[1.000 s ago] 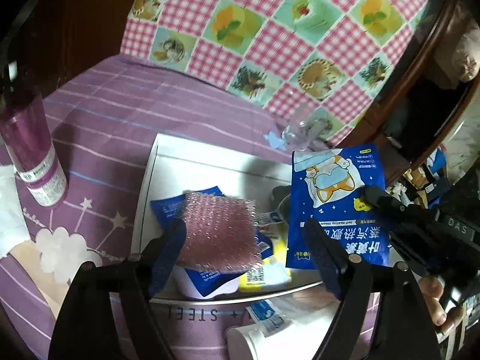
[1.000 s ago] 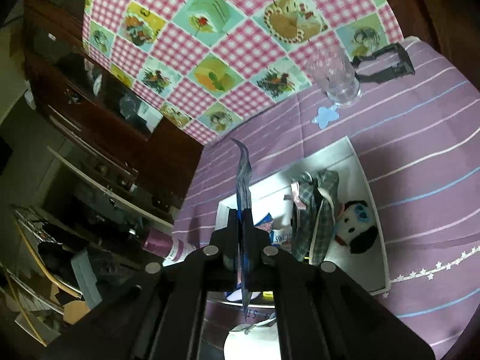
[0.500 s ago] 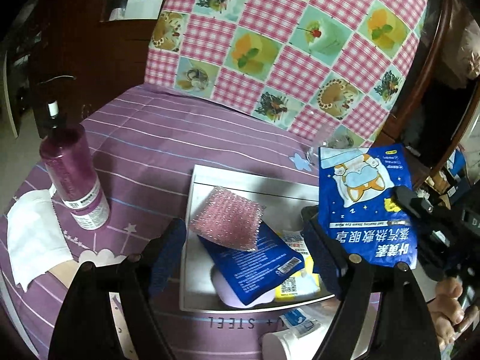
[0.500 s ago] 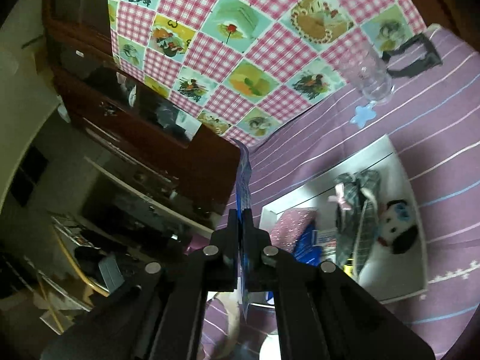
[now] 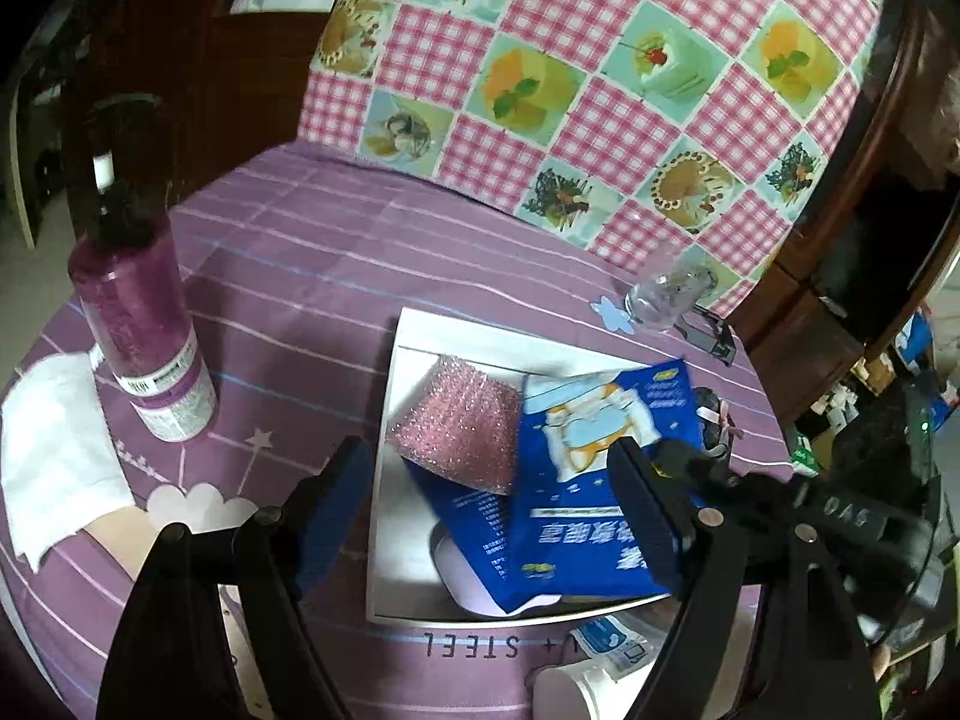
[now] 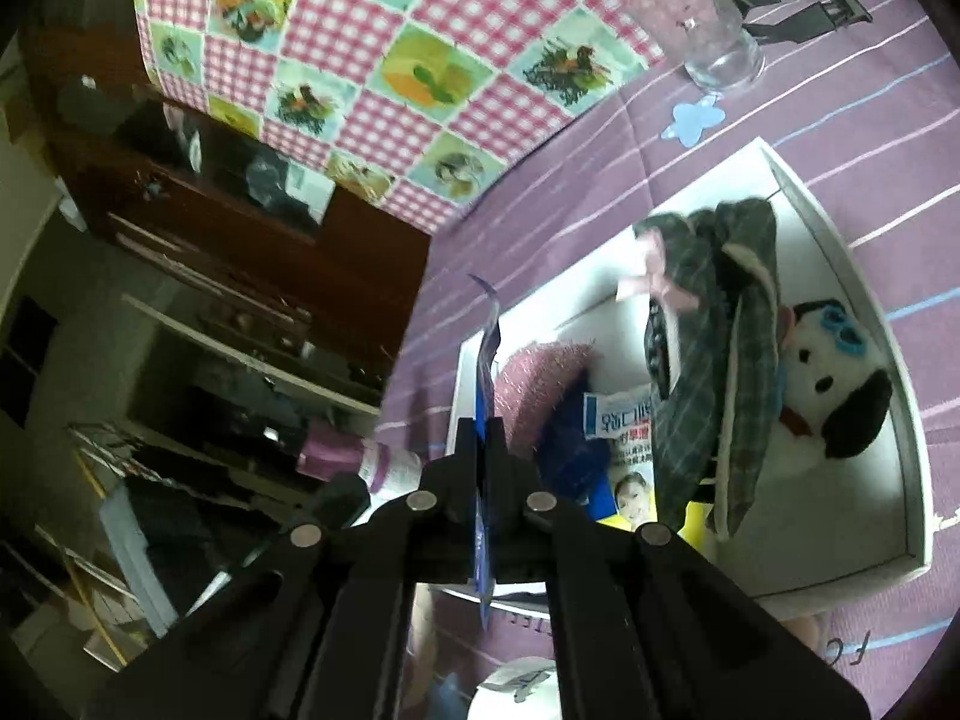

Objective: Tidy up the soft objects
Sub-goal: 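Lower blue packet into box and open right gripper, then move both grippers toward small blue-white packet and clear bag with beige puff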

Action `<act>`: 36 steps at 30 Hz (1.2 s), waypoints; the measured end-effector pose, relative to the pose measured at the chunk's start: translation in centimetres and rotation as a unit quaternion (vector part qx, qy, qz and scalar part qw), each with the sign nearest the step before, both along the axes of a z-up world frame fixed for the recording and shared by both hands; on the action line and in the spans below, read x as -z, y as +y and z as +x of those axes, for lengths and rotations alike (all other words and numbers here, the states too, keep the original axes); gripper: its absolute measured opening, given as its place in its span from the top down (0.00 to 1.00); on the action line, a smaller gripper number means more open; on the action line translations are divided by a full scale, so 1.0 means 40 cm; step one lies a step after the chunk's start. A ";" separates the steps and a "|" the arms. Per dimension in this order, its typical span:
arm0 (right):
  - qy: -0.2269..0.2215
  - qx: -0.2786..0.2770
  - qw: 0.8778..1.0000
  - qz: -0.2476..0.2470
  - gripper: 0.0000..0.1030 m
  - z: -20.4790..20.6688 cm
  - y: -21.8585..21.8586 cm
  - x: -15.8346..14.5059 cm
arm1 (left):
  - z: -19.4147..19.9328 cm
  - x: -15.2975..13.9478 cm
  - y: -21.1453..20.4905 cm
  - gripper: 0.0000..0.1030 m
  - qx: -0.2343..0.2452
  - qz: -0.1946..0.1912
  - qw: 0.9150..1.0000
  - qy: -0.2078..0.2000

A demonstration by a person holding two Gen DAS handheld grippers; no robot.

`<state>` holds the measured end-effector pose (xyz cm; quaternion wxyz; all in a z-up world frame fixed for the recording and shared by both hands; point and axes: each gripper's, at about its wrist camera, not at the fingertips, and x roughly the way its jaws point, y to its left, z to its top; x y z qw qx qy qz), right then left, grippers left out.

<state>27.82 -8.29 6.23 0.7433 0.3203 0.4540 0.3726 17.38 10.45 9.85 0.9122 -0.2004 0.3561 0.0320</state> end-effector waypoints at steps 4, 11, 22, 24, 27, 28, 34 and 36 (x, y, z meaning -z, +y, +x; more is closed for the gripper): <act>-0.022 0.013 0.993 -0.115 0.90 -0.011 0.036 -0.002 | 0.017 0.019 0.004 0.21 0.011 -0.015 0.999 0.034; -0.018 0.005 0.993 -0.117 0.64 -0.018 -0.039 -0.055 | 0.008 0.010 -0.021 0.23 0.052 -0.011 0.996 0.070; -0.075 0.128 0.977 -0.152 0.43 -0.116 -0.250 -0.097 | -0.151 0.008 -0.042 0.25 0.035 -0.007 0.997 0.061; -0.076 0.174 0.972 -0.136 0.43 -0.113 -0.268 -0.078 | -0.161 0.016 -0.039 0.25 -0.011 0.005 0.999 0.035; -0.058 0.184 0.967 -0.166 0.43 -0.102 -0.256 -0.043 | -0.150 0.046 -0.060 0.25 -0.026 0.033 0.998 0.045; -0.060 0.175 0.966 -0.182 0.43 -0.105 -0.246 -0.029 | -0.148 0.057 -0.069 0.25 -0.010 0.029 0.998 0.052; -0.011 0.175 0.977 -0.118 0.43 -0.096 -0.280 0.028 | -0.142 0.115 -0.086 0.24 0.029 -0.036 0.998 0.042; -0.009 0.197 0.974 -0.110 0.43 -0.095 -0.297 0.039 | -0.139 0.123 -0.084 0.24 0.012 -0.022 0.999 0.023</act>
